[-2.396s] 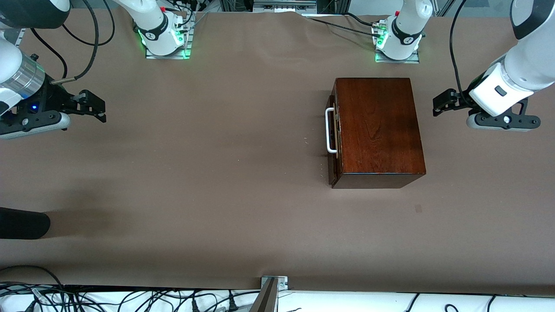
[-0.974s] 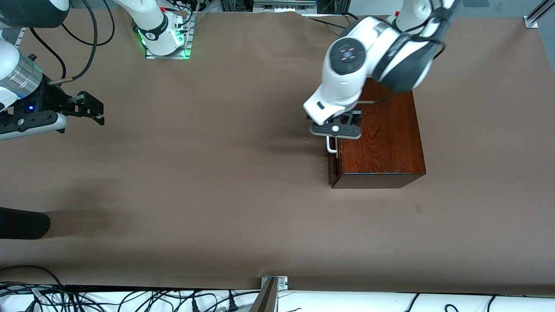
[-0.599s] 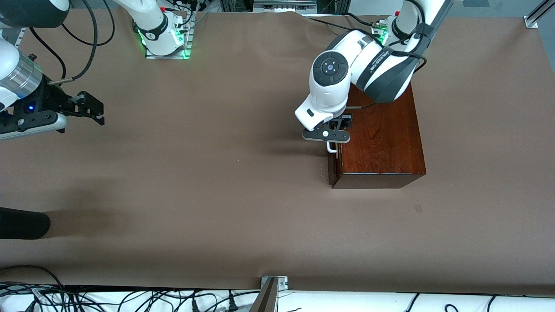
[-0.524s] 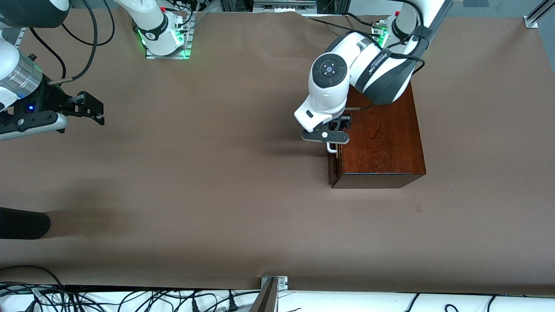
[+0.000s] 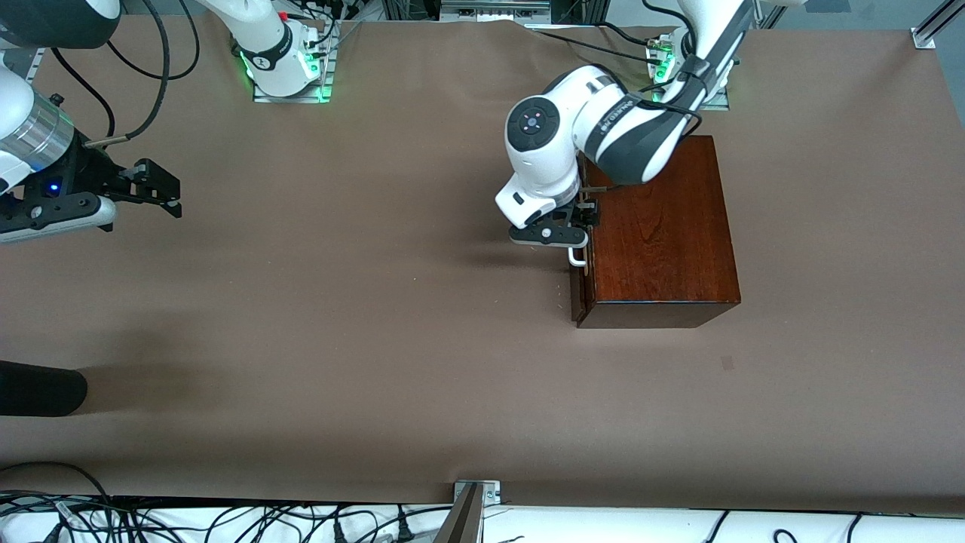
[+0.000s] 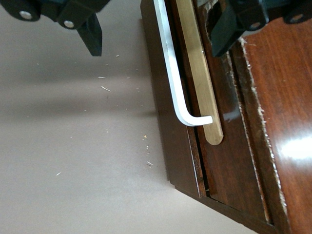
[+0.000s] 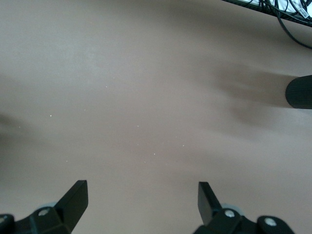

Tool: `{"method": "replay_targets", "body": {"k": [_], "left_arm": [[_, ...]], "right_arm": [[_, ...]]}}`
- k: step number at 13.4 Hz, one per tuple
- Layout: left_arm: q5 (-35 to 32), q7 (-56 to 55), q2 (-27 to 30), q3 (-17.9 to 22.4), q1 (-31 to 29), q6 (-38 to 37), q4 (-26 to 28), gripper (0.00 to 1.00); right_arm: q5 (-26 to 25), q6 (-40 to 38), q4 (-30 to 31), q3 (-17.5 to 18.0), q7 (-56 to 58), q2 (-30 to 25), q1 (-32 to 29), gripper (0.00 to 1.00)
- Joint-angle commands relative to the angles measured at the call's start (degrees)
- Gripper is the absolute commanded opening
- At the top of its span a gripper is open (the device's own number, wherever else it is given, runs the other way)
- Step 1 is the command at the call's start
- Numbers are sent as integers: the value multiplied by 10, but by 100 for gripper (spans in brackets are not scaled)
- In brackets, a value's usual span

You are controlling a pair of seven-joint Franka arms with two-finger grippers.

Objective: Open drawer, take yellow block, close drawer
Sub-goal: 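Pull the drawer handle outward with the left gripper to open it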

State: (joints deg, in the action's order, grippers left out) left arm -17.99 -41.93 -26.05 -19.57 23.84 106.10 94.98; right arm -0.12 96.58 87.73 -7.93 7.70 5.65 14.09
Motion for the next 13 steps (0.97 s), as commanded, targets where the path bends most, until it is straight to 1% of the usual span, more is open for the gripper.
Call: {"method": "replay_targets", "body": {"k": [1,8,10,13], "left_arm": [[-20,-27,-12,2,9,14,10,100],[-21,-50,-37,2,18,43,10,100],[-23,-71,-41,2,20,54,10,100],[-22,-97,-53,2,38,80,8,100]], "right_arm": [[7,-6,-6,0,3,0,-3,100],[8,-3,-6,0,1,1,-3,100],[8,-3,-6,0,0,1,-3,100],[11,-6,-6,0,-1,1,-3,100]]}}
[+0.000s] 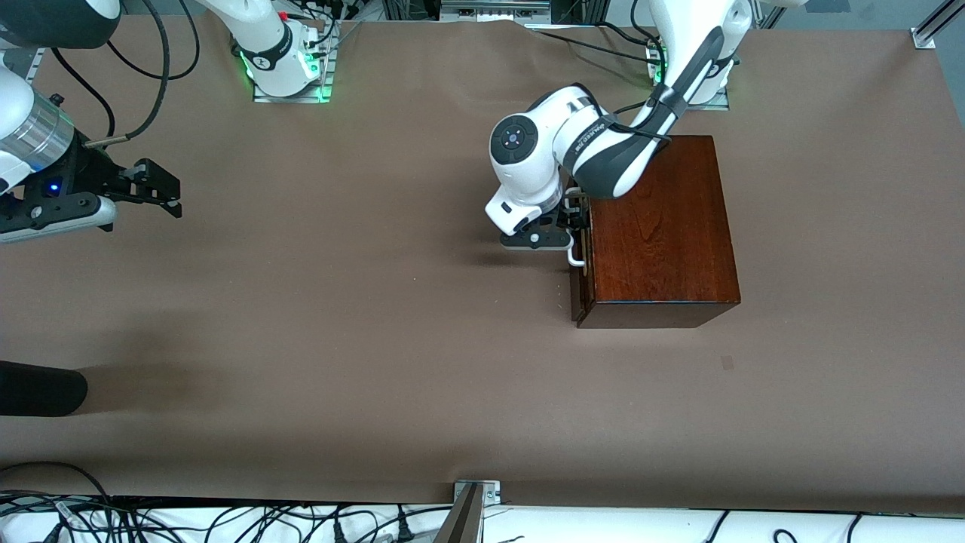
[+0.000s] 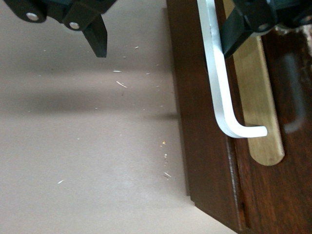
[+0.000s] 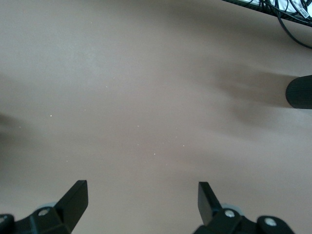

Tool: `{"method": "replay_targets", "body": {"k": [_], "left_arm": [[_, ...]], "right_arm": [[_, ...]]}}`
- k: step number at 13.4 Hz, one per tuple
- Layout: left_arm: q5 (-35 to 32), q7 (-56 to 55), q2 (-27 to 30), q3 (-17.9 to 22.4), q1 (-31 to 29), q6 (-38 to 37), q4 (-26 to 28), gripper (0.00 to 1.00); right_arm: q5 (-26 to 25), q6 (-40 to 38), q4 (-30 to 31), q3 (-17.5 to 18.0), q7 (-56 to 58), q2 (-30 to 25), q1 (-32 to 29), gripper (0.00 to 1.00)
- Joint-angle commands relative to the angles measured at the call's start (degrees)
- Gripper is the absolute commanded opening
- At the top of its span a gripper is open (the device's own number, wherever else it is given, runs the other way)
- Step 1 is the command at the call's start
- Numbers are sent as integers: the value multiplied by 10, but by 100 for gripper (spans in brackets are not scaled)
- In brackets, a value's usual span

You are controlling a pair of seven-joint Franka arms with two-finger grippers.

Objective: Open drawer, take yellow block, close drawer
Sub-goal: 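Pull the drawer handle outward with the left gripper to open it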

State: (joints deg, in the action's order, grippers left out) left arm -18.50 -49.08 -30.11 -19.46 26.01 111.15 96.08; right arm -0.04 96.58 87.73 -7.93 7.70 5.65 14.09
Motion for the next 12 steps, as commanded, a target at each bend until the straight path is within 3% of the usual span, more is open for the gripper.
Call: {"method": "replay_targets", "body": {"k": [1,6,12], "left_arm": [[-17,-38,-16,0,18,41,-4,100],[-5,-93,-41,-1,40,128,-24,100],[23,-112,-65,0,65,138,-78,100]], "right_arm": [[10,-6,-6,0,0,0,-3,100],[10,-8,-6,0,1,0,-3,100],[10,-8,-6,-2,3,0,-3,100]]}}
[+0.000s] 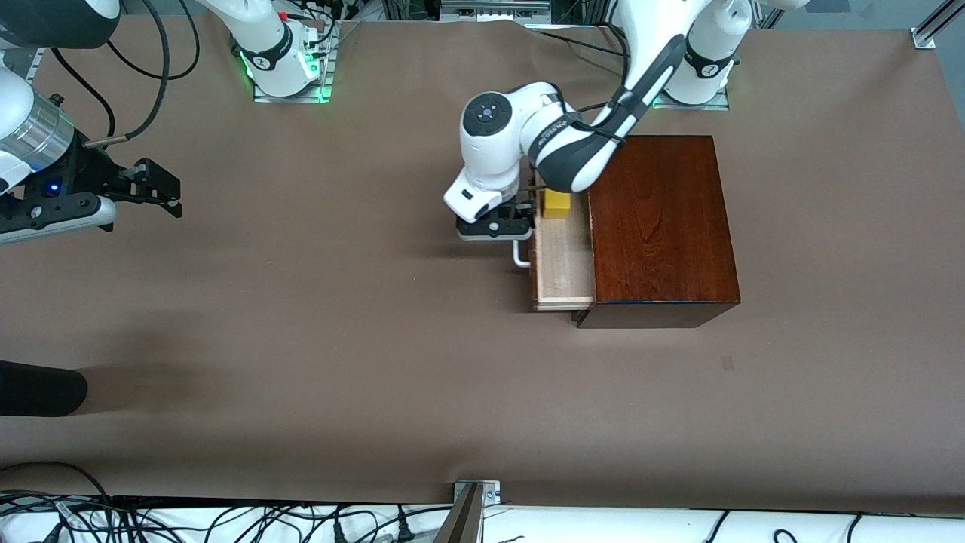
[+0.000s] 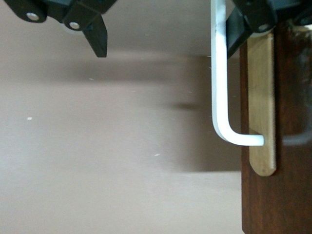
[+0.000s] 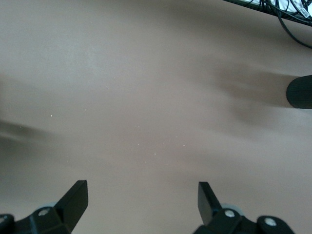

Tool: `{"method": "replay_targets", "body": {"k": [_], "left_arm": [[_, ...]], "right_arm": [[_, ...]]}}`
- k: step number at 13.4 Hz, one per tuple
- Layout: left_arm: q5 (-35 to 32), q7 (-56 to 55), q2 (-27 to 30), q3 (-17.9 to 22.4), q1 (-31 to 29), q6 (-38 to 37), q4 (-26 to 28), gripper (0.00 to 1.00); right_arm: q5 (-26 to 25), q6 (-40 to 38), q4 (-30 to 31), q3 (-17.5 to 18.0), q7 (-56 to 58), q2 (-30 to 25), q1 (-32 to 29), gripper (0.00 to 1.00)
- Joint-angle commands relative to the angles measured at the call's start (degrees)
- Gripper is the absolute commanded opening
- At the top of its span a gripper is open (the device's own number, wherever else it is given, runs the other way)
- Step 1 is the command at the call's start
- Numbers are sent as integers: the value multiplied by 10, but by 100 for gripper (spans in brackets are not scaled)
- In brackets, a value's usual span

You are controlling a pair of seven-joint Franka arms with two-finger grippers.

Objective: Open drawer, take yellow block, close drawer
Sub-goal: 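Pull the drawer handle outward with the left gripper to open it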

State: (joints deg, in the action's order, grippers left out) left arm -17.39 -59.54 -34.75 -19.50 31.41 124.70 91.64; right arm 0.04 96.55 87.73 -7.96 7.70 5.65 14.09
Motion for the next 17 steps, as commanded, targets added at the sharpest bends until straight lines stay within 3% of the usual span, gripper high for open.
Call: {"method": "replay_targets", "body": {"k": [1,4,10,15,17], "left_arm": [[11,-6,-18,1,11,2,-34,100],[9,0,9,1,7,-26,-35,100],[12,77,117,2,-23,-189,-44,100],[22,301,186,0,-138,-263,-44,100],[90,367,208,1,-202,-273,-44,100]], "right_arm": [[9,-7,-6,0,3,1,-3,100],[9,-6,-6,0,3,1,-3,100],[9,0,-8,0,3,-1,-3,100],[10,-4,-7,7,-1,5,17,100],[15,-6,-7,6,3,16,21,100]]}}
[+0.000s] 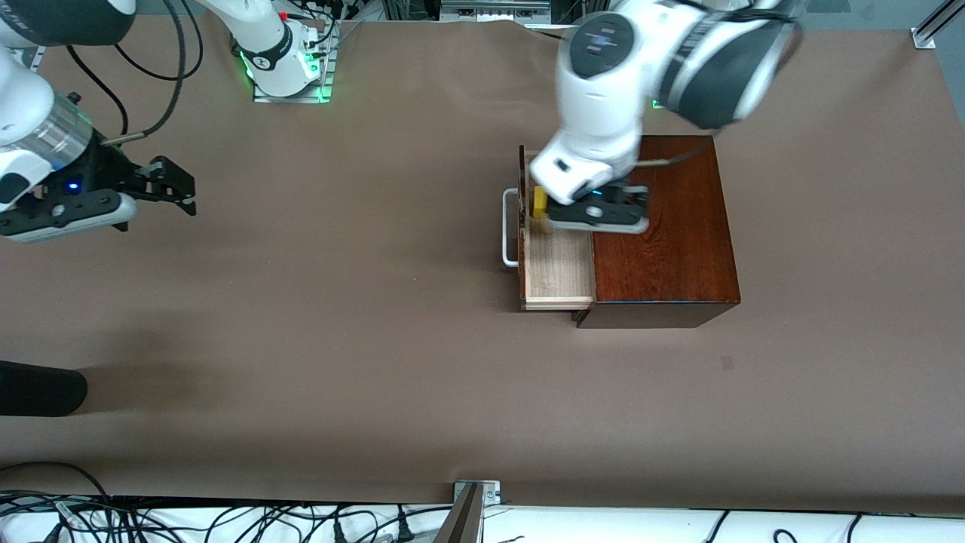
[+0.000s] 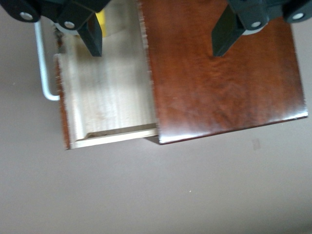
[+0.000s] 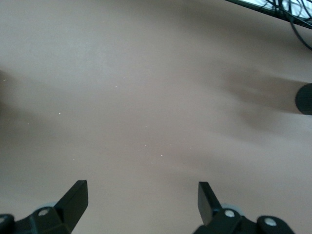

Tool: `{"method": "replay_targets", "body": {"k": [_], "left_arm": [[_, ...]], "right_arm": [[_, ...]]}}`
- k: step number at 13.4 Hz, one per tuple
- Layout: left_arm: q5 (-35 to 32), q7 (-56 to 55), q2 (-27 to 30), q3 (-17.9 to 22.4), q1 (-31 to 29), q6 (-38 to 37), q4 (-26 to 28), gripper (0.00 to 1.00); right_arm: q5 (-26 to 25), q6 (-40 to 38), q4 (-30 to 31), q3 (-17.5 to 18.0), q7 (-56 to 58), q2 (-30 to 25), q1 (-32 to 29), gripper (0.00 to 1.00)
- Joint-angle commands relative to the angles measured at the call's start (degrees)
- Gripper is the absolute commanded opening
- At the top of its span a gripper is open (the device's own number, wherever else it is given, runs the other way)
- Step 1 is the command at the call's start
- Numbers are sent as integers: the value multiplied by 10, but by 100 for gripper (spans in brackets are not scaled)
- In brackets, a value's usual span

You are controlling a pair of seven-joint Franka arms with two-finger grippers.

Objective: Open drawer, take yellow block, close drawer

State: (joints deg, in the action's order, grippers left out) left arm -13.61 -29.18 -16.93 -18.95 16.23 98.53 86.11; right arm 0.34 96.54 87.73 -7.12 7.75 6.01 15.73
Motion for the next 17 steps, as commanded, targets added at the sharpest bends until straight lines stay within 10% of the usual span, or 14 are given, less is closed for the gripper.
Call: {"method": "replay_targets", "body": {"k": [1,8,12,17], "left_arm": [[79,108,41,-5,-83,-25,12,100],[123,384,94,11,-228,-62,5,100],[125,380,157,173,-124,-56,83,100],[126,285,197,191,-123,33,153,100]], "right_arm": [[11,-1,-7,-2,3,15,8,100],[32,4,-8,17,45,76,97,100],[30,68,-28,83,114,109,166,100],[-46,109,-138,98,118,222,320,100]]}}
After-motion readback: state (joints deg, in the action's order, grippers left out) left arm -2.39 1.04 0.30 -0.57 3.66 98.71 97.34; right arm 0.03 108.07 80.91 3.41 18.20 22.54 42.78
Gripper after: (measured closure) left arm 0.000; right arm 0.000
